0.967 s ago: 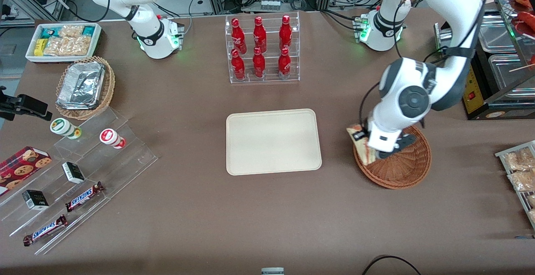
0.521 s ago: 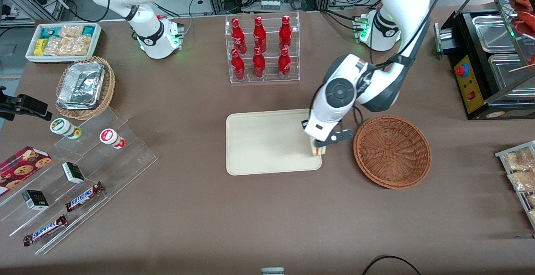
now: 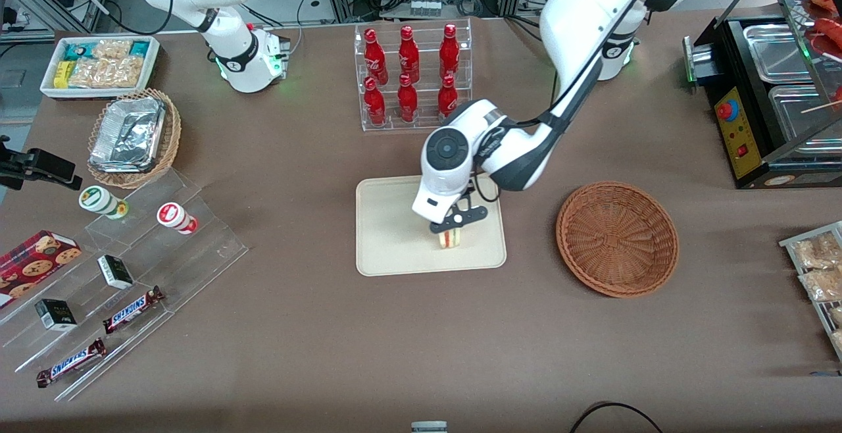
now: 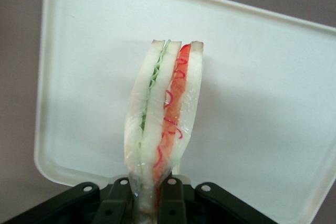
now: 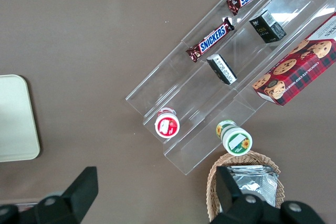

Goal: Place sandwich from basket to tray
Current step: 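Lower the sandwich onto the cream tray and open the left gripper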

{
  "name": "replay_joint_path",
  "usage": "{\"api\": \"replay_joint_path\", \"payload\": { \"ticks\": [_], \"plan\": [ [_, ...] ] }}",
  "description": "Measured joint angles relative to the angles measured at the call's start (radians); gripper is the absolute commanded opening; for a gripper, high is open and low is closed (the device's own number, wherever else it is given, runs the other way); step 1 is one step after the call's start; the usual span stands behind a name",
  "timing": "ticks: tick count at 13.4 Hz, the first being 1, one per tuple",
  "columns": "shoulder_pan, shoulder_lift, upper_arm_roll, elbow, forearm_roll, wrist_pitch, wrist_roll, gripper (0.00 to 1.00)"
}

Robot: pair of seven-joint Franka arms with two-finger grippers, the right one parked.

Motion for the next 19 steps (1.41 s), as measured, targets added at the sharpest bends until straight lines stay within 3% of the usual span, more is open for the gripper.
{"api": "replay_joint_path", "payload": {
  "ticks": [10,11,12,16,19],
  "plan": [
    [-0.036,0.091,0.006,0.096,0.001,-0.005,-0.032,0.0],
    [-0.036,0.098,0.007,0.096,0.001,-0.005,-0.032,0.17],
    [-0.036,0.104,0.008,0.097,0.001,-0.005,-0.032,0.99],
    [-0.036,0.107,0.009,0.117,0.001,-0.007,-0.032,1.0],
    [-0.035,0.096,0.009,0.192,0.0,-0.102,-0.032,1.0]
  ]
}}
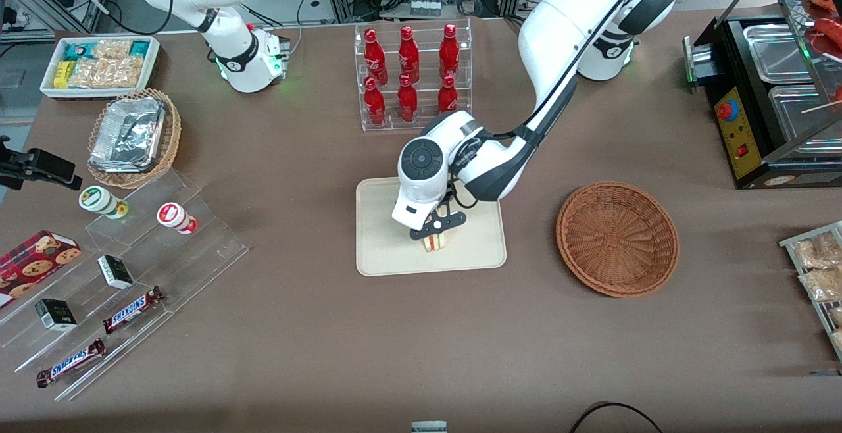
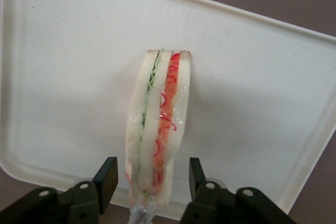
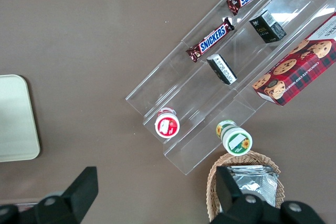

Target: Place sandwich from basket to tray

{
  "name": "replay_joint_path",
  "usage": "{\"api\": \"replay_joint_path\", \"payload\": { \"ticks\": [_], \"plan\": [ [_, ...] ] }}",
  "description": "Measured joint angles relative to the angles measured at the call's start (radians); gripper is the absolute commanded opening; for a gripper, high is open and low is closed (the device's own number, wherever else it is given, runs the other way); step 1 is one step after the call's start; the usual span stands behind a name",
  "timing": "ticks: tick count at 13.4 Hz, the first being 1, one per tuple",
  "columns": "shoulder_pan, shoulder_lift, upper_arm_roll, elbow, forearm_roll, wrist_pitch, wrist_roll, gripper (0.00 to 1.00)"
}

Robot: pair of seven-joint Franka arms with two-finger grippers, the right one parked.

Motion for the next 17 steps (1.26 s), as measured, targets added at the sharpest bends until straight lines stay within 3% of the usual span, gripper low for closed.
{"api": "replay_joint_path", "payload": {
  "ticks": [3,8,12,17],
  "plan": [
    [0.001,-0.046,-0.001,0.093,0.0,-0.136,0.006,1.0],
    [0.033,-0.121,0.01,0.108,0.002,-0.22,0.164,1.0],
    [0.155,-0.153,0.013,0.088,0.005,-0.292,0.23,1.0],
    [0.335,-0.346,0.012,-0.101,0.004,-0.314,0.537,1.0]
  ]
}}
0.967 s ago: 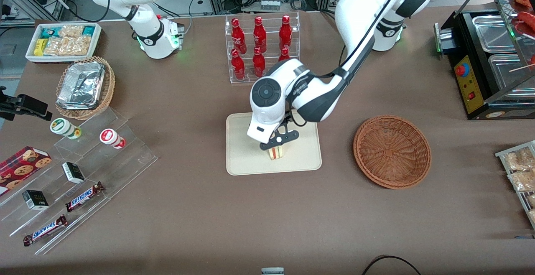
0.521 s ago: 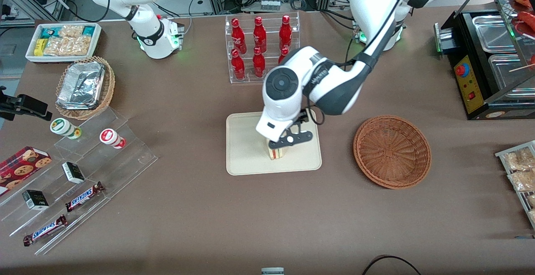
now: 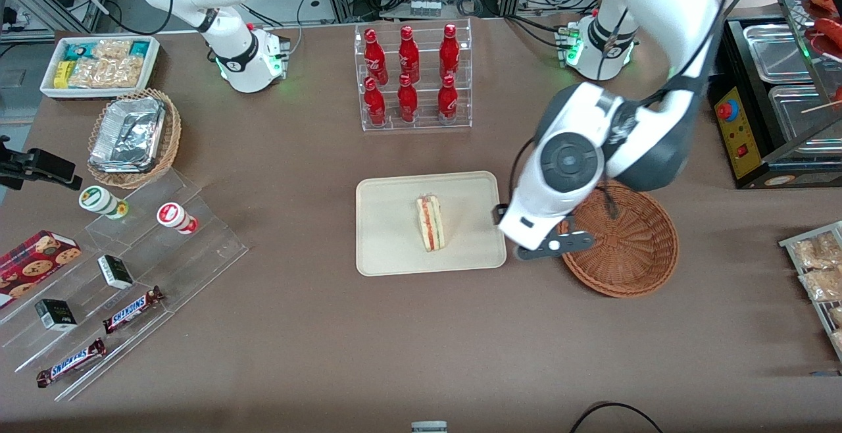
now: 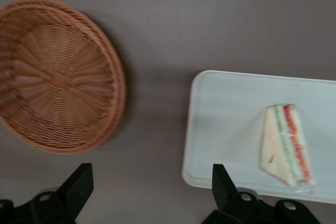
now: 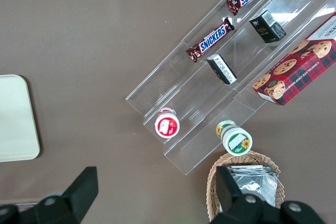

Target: Place sandwich from basket to tray

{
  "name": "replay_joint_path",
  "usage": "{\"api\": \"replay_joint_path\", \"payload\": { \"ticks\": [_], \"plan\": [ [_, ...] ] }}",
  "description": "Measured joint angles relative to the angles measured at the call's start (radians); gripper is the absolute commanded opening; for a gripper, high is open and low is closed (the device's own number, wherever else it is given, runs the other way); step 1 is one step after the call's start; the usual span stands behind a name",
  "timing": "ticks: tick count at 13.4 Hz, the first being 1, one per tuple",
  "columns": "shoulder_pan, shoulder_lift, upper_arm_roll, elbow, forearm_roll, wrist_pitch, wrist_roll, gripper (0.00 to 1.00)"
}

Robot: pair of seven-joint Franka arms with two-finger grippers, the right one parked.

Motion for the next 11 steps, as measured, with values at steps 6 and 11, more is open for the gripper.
{"api": "replay_joint_path", "payload": {
  "ticks": [6,11],
  "plan": [
    [0.17,-0.243,0.001,-0.184,-0.056,-0.062,0.327,1.0],
    [0.226,-0.373,0.093,-0.193,-0.088,-0.212,0.596,1.0]
  ]
}}
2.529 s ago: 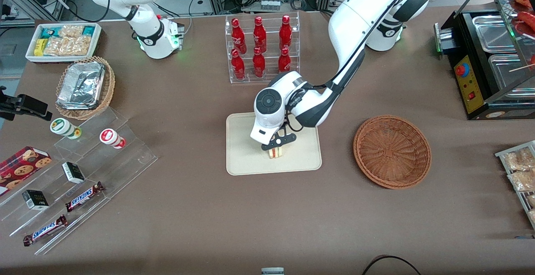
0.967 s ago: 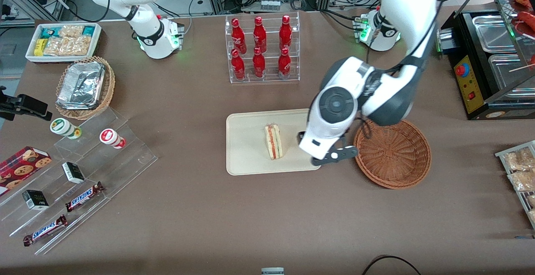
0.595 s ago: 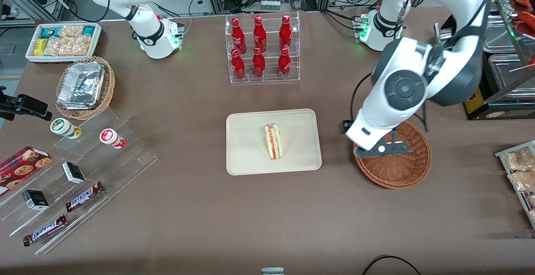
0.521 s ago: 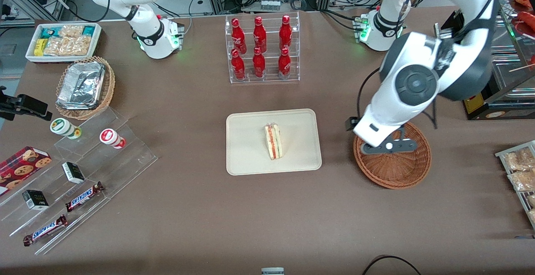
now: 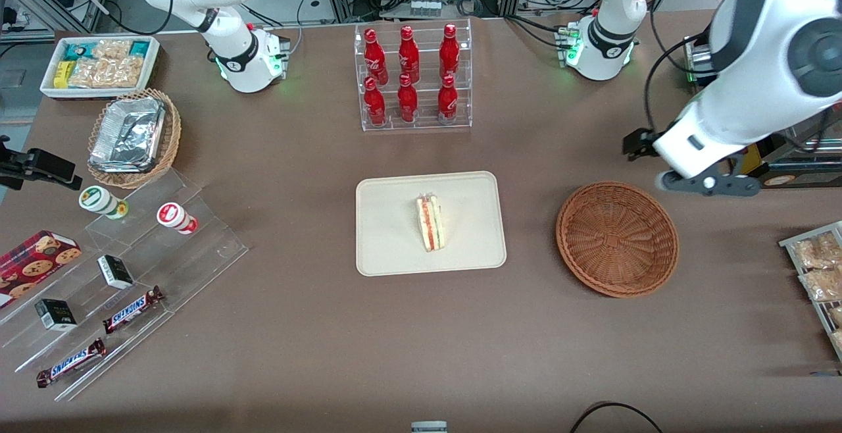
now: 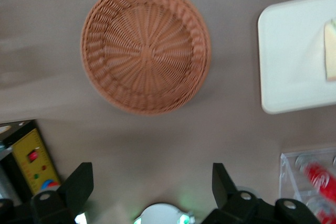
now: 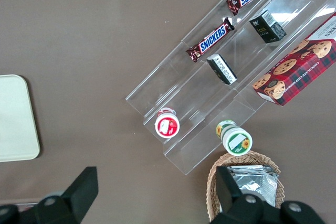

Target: Place sandwich from basket to tray

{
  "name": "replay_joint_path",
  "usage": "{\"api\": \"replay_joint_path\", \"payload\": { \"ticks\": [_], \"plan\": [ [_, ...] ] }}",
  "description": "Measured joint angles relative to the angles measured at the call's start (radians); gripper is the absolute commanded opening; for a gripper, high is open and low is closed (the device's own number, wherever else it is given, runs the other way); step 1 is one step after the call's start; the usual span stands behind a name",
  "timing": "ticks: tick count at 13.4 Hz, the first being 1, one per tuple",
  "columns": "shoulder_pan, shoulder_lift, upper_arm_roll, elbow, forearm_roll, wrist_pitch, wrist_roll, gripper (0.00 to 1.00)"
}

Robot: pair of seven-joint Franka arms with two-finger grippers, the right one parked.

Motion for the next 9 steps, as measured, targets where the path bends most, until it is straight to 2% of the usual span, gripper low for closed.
{"api": "replay_joint_path", "payload": {
  "ticks": [4,9],
  "plan": [
    [0.005,-0.064,0.134,0.001,-0.014,-0.07,0.146,1.0],
    [0.005,-0.093,0.171,0.002,-0.015,-0.083,0.157,1.0]
  ]
}}
